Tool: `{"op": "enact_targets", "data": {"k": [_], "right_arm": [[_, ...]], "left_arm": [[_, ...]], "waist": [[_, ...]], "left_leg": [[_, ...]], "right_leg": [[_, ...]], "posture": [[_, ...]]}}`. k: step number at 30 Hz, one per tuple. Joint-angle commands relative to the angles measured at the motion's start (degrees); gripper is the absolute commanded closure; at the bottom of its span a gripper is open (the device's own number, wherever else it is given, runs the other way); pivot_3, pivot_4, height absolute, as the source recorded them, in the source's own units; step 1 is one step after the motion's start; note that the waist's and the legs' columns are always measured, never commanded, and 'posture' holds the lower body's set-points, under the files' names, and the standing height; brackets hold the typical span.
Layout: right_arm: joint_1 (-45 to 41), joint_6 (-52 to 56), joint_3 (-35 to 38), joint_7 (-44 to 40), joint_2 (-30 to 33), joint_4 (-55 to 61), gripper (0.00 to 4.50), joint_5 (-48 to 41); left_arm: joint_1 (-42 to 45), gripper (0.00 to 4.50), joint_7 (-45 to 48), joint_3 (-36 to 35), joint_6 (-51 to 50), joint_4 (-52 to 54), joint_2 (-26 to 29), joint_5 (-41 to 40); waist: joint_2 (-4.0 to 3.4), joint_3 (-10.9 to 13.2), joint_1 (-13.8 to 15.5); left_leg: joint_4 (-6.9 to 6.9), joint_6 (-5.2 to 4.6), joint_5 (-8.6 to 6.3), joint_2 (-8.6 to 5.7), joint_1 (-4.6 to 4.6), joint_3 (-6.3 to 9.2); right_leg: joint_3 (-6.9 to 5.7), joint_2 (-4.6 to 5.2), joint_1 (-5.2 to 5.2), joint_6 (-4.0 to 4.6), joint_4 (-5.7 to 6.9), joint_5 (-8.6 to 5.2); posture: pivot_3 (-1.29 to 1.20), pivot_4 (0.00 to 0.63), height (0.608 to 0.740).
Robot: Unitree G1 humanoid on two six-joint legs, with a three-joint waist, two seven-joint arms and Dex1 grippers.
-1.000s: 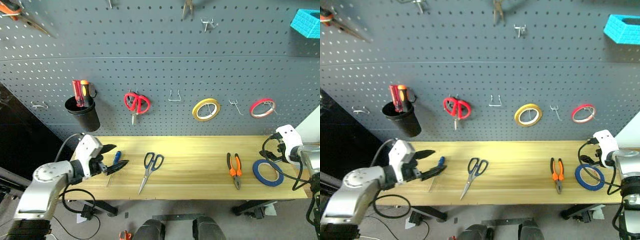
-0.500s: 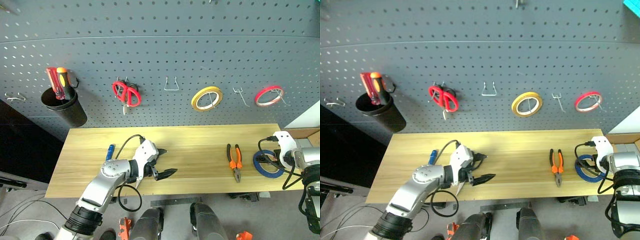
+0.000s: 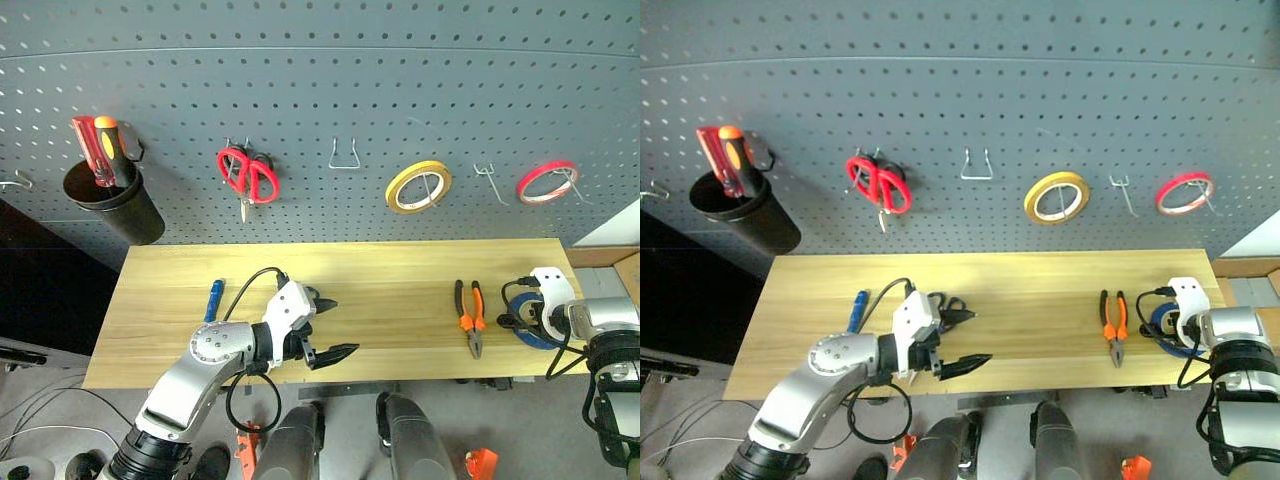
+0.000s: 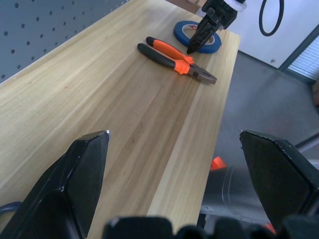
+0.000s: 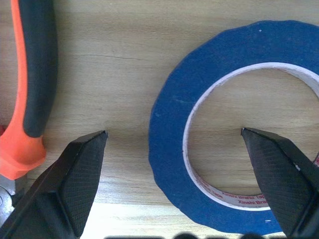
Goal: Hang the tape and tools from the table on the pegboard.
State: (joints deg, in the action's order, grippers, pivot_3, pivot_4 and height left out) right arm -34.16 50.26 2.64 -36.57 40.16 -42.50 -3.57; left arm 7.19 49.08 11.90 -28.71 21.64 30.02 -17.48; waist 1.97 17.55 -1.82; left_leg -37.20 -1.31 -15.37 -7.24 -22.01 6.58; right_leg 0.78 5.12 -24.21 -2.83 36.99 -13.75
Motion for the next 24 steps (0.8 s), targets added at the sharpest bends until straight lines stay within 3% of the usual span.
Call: {"op": "enact_targets", "data": {"k": [1,11,14,17,20,24], "right_arm": [[-0.1,2.1,2.5,0.2,-0.7,1.8,0.59,-2.3],[0.0,1.6,3.6,3.8,-0.9,2.8,4.02,-2.6],[2.6,4.1,5.7,3.5,0.6,10.7,4.13,-4.4],[9.3,9.1,9.9,0.6,2.8,26.7,4.13,-9.1],[18.5,12.9,18.2,-2.7,3.4,47.4,4.13,-16.6],[30.3,10.6,32.3,-6.7,-0.9,71.9,4.13,-28.3]], "left_arm": [[0.3,0.0,-0.4,-0.8,-0.5,2.7,0.4,-1.2],[3.1,0.0,1.0,-2.6,-0.2,1.2,1.9,-2.1],[5.4,0.0,1.5,-3.0,0.7,-0.4,1.6,-2.1],[8.4,0.0,1.9,-3.4,2.0,-3.1,0.5,-2.4],[10.7,0.0,2.6,-4.4,4.5,-5.1,-1.1,-3.1],[11.4,0.0,3.3,-4.7,10.5,-8.3,-3.0,-2.3]], "waist": [[0.03,0.0,0.0],[0.0,0.1,0.1],[-0.05,0.1,0.1],[-0.23,0.0,0.1],[-0.42,-0.2,0.1],[-0.52,-0.3,-0.3]], "left_leg": [[0.0,0.0,0.0,0.0,0.0,0.0],[0.04,0.02,0.01,-0.01,-0.02,0.01],[0.03,0.03,0.02,-0.01,-0.02,0.0],[0.02,0.05,0.02,-0.01,-0.12,0.02],[-0.07,0.06,0.02,-0.02,-0.37,0.1],[-0.7,0.19,-0.08,-0.01,-1.12,0.24]], "right_leg": [[0.0,0.0,0.0,0.0,-0.01,0.0],[-0.02,0.0,-0.02,-0.01,-0.04,0.0],[-0.01,0.0,-0.05,-0.01,-0.02,0.01],[-0.05,0.0,-0.14,-0.02,-0.01,0.01],[-0.15,0.0,-0.26,-0.07,-0.04,0.03],[-0.33,-0.05,-0.86,-0.23,0.1,0.13]], "posture": [[-0.02,0.369,0.74],[-0.04,0.335,0.74],[-0.07,0.312,0.74],[-0.13,0.289,0.74],[-0.19,0.272,0.74],[-0.27,0.253,0.74]]}}
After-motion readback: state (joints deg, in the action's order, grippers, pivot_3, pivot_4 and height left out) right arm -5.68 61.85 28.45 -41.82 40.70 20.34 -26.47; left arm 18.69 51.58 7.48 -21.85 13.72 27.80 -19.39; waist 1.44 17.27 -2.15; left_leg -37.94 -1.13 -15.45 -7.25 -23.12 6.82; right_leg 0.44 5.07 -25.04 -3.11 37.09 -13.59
